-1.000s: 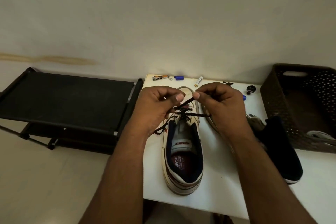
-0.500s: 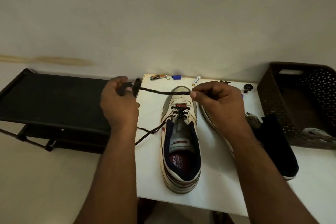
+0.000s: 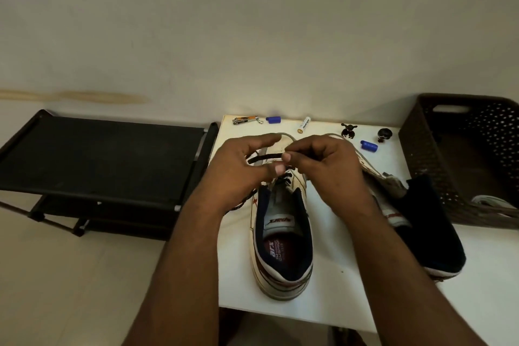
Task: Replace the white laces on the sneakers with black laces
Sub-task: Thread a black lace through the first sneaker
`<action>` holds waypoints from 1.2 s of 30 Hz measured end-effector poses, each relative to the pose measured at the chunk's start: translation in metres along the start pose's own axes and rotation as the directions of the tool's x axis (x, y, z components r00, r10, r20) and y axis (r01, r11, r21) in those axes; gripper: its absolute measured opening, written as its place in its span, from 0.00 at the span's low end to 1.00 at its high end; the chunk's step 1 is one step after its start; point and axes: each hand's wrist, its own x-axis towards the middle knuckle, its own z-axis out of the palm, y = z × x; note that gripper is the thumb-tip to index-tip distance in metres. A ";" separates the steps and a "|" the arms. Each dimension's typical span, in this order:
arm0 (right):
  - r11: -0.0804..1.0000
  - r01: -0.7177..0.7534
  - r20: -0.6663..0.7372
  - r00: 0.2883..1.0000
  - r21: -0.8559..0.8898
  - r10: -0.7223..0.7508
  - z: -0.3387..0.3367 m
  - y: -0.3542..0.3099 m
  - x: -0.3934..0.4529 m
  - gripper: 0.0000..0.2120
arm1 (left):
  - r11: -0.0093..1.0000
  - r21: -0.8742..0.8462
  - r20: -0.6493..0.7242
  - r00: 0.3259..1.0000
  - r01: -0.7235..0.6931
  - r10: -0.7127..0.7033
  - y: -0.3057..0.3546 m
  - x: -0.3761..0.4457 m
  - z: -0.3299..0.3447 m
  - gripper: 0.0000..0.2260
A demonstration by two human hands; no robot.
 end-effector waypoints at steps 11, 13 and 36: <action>0.730 -0.333 0.056 0.890 -0.597 0.452 0.008 0.016 0.001 0.17 | 0.994 0.032 -0.266 0.959 0.106 -0.094 -0.010 0.007 0.017 0.02; 0.707 -0.280 0.078 0.900 -0.650 0.429 0.009 0.014 0.003 0.16 | 0.989 0.061 -0.247 0.962 0.138 -0.119 -0.009 0.007 0.026 0.03; 0.867 -0.496 -0.071 0.867 -0.051 0.493 0.011 0.024 -0.003 0.08 | 0.884 0.308 -0.199 0.933 0.351 -0.301 -0.017 0.015 0.041 0.08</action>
